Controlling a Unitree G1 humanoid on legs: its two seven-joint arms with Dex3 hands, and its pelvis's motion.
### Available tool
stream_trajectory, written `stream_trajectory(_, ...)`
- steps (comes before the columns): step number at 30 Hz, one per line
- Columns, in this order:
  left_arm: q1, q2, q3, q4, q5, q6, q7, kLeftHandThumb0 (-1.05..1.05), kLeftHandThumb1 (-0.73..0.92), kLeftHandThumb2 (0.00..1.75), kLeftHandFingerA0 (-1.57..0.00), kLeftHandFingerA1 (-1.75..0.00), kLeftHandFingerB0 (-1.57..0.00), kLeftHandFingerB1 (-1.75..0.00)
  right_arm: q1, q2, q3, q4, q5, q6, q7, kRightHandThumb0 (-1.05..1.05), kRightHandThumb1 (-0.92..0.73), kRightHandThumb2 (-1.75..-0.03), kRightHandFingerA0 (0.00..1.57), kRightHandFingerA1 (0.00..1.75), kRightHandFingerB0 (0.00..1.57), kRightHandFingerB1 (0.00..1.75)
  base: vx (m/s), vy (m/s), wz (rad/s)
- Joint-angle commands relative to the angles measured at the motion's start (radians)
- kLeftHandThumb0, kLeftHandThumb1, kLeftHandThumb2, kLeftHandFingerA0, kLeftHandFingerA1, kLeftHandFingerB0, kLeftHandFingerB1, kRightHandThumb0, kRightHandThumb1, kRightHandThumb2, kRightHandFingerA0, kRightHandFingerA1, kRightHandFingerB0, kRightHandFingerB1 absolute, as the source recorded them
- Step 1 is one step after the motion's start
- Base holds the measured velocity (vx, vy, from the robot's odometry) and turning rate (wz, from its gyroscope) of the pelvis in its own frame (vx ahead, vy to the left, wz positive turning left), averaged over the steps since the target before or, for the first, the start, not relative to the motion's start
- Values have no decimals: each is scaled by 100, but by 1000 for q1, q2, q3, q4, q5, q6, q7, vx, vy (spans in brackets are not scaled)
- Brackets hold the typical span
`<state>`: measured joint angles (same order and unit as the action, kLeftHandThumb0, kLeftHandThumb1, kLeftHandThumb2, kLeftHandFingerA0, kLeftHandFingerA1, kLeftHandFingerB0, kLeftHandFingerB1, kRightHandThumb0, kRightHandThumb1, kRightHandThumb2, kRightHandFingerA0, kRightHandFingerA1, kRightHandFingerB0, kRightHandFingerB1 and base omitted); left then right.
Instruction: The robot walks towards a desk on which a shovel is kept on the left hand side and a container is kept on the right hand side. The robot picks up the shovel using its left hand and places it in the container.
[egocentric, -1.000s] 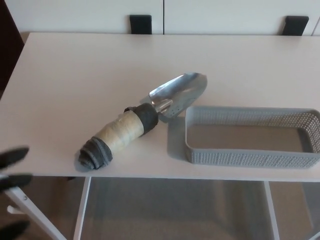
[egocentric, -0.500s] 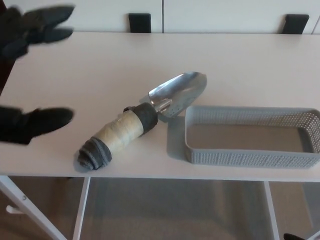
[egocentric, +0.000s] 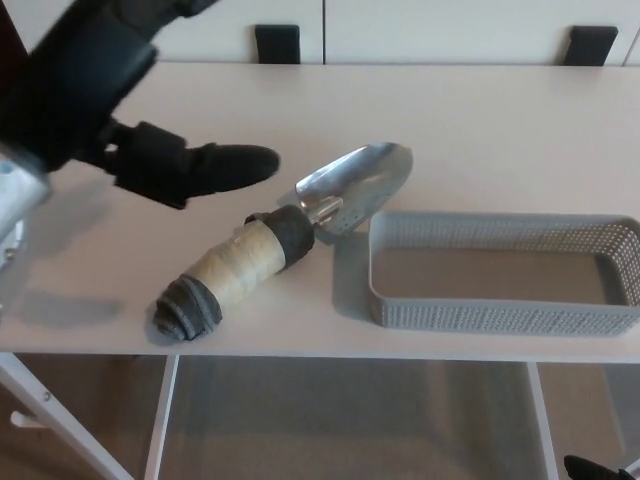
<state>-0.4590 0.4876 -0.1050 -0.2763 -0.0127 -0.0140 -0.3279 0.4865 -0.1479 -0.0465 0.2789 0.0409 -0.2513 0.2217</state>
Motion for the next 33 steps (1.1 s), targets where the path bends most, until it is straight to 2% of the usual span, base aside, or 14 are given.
stream_trajectory(1,-145,-27,-247,148,344,524,-15,-56,37,68,0,-2,0,0,1,-7,-8,-54,12,47,-1,-60,-62,-84,27,51,17,44,0,0,0)
stream_trajectory(3,-144,-40,-267,173,352,536,-9,-39,29,61,0,-6,0,-3,3,-7,-6,-59,0,46,-11,-61,-62,-84,29,51,18,44,0,0,0)
stream_trajectory(7,-152,-61,-306,217,376,564,-2,-32,24,59,0,-7,0,-6,4,-4,-6,-58,8,46,-5,-61,-61,-84,28,51,18,45,0,0,0)
stream_trajectory(11,-152,-88,-331,254,400,581,25,-36,25,58,0,-1,0,-2,1,-4,-6,-61,11,60,-3,-61,-61,-84,27,51,16,45,0,0,0)
stream_trajectory(17,-134,-154,-380,335,438,626,80,-30,23,59,0,-8,0,-9,4,-8,-5,-74,4,63,-5,-61,-62,-84,28,51,16,44,0,0,0)
stream_trajectory(19,-132,-170,-385,355,438,637,81,-37,23,57,0,0,0,-1,3,-8,-5,-72,6,60,-2,-61,-61,-84,28,51,16,44,0,0,0)
stream_trajectory(22,-137,-192,-407,418,456,631,97,-46,33,65,0,0,0,-1,1,-9,-6,-79,8,61,0,-62,-61,-84,28,51,16,44,0,0,0)
stream_trajectory(23,-139,-198,-413,438,461,628,100,-47,34,66,0,0,0,-1,1,-12,-4,-79,0,61,-3,-58,-75,-61,34,44,19,34,0,0,0)
stream_trajectory(24,-143,-202,-419,456,465,629,99,-48,35,67,0,0,0,-1,-1,-11,-5,-78,3,60,-1,-62,-61,-84,27,51,16,44,0,0,0)
stream_trajectory(33,-150,-245,-438,561,496,649,135,-53,37,69,0,0,0,-1,0,-11,-3,-83,6,68,4,-62,-61,-84,27,51,17,44,0,0,0)
